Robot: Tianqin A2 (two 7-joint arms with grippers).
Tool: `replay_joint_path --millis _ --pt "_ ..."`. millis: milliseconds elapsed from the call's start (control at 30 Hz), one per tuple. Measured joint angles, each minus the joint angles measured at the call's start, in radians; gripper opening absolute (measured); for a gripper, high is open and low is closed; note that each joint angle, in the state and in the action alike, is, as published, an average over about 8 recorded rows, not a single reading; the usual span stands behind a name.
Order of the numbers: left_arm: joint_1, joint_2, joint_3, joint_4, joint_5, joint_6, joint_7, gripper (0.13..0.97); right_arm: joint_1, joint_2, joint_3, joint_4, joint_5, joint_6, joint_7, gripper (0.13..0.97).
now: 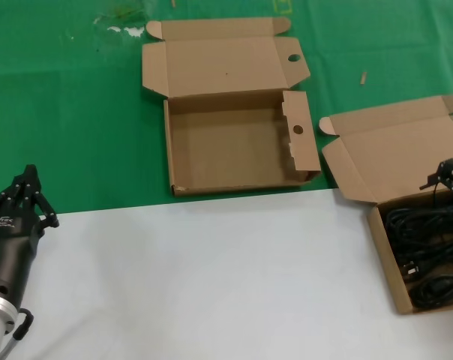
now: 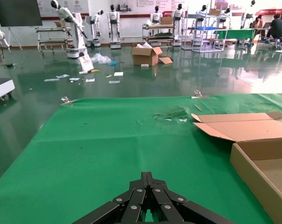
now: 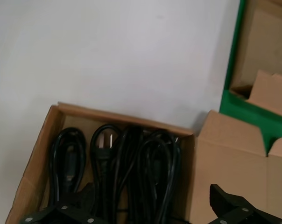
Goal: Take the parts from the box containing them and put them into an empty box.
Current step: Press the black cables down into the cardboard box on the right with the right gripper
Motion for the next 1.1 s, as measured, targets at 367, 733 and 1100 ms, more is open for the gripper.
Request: replay_joint_path --millis 367,733,1100 --pt "0.0 0.0 0.0 0.0 0.0 0.0 0.0 0.14 0.024 -0.06 0.003 -0.116 -0.044 0.009 -0.085 0.714" --pt "0.0 0.0 0.0 0.0 0.0 0.0 0.0 0.14 0.062 -0.103 0.002 -0.193 -0.078 0.018 -0.125 0.541" --pt "0.0 0.0 0.0 0.0 0.0 0.0 0.0 0.14 0.085 -0.096 0.007 -0.145 -0.106 -0.029 -0.035 0.31"
